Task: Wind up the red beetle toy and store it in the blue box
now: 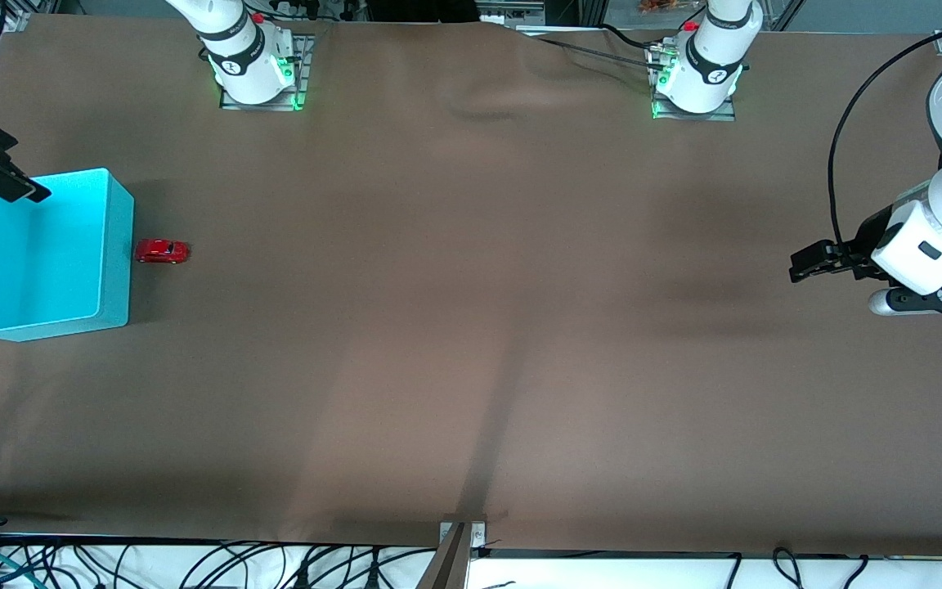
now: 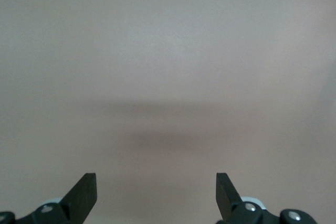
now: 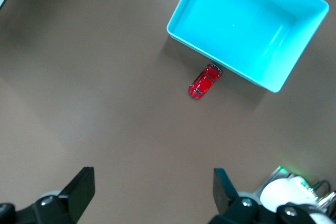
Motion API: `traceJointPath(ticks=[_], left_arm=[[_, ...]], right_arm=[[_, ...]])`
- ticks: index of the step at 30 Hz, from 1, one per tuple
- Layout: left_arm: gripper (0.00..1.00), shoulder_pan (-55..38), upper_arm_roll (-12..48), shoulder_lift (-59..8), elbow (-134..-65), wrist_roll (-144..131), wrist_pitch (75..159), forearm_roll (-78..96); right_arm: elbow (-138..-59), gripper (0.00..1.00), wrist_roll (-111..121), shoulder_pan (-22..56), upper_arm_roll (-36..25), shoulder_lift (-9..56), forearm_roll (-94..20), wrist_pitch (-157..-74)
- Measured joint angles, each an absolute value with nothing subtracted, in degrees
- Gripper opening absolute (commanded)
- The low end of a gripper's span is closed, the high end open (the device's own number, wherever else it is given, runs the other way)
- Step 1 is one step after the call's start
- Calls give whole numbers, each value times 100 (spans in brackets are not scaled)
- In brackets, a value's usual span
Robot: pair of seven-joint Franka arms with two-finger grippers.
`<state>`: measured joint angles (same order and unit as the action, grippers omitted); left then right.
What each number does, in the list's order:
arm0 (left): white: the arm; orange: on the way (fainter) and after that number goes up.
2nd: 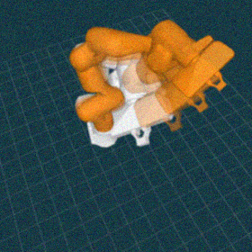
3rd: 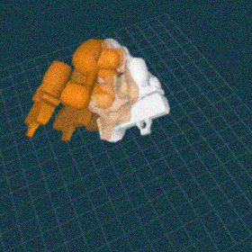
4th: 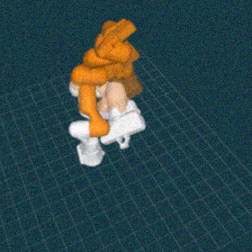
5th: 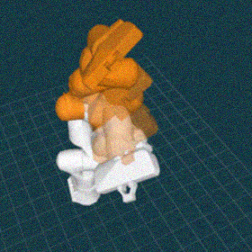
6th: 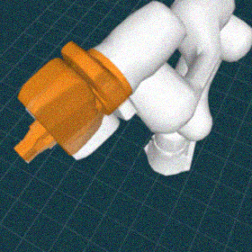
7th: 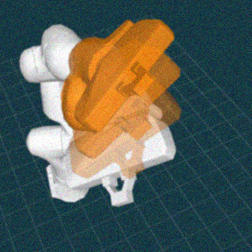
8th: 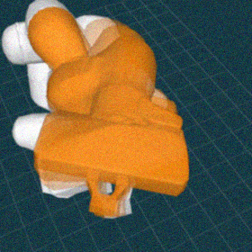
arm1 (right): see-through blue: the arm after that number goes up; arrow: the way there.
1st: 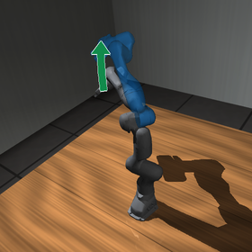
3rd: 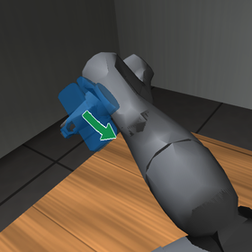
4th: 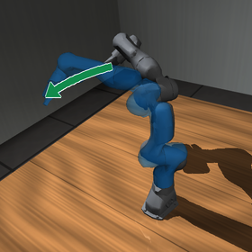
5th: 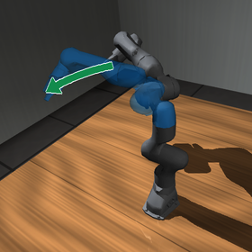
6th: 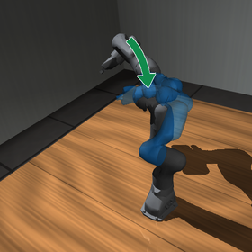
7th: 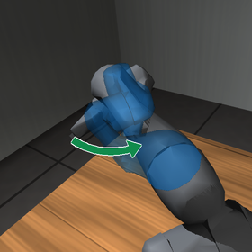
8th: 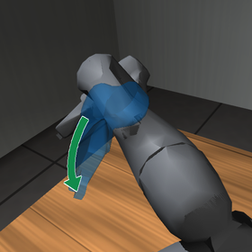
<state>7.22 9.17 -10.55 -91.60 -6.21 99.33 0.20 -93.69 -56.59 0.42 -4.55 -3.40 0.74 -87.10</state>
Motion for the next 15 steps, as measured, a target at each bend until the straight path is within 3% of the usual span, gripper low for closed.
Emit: traceJointPath(ticks=[15], left_arm=[[100, 721, 918, -1062, -9160, -615, 9933, 20]], right_arm=[[-9369, 100, -5873, 1, -520, -274, 75, -8654]])
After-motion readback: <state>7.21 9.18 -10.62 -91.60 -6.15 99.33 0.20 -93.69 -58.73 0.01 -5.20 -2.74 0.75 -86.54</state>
